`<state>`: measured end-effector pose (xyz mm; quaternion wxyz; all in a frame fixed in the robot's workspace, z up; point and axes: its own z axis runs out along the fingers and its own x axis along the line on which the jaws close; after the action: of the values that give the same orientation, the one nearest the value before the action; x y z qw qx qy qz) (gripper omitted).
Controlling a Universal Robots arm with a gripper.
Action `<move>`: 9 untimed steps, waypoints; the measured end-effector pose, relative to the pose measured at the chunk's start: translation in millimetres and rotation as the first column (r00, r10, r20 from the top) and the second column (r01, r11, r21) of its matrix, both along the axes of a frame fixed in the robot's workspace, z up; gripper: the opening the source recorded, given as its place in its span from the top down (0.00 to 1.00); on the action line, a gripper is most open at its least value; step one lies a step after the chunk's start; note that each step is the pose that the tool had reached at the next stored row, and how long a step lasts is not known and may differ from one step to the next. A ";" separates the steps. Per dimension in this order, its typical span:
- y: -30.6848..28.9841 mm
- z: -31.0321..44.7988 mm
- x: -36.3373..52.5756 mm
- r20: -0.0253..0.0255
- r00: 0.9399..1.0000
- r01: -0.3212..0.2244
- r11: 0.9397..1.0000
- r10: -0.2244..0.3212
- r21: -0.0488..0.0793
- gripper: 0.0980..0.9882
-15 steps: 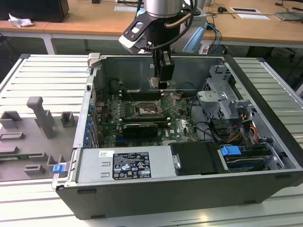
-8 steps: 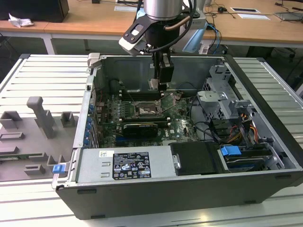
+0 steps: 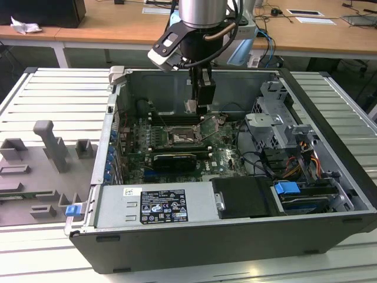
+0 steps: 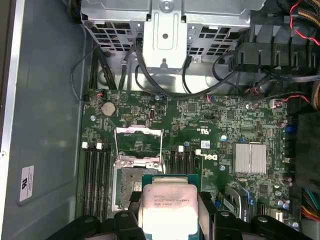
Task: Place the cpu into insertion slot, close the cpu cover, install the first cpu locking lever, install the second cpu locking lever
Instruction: 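Place the cpu into insertion slot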
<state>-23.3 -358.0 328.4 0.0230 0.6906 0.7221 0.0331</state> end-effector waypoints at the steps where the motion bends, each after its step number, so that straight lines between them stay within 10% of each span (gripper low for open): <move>1: 0.0 -0.6 0.0 0.000 1.000 0.002 1.000 -0.002 0.000 0.52; 9: 0.0 -4.4 0.0 0.000 1.000 0.019 1.000 -0.019 0.000 0.52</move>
<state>-23.3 -358.0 324.0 0.0233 0.6976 0.7154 0.0329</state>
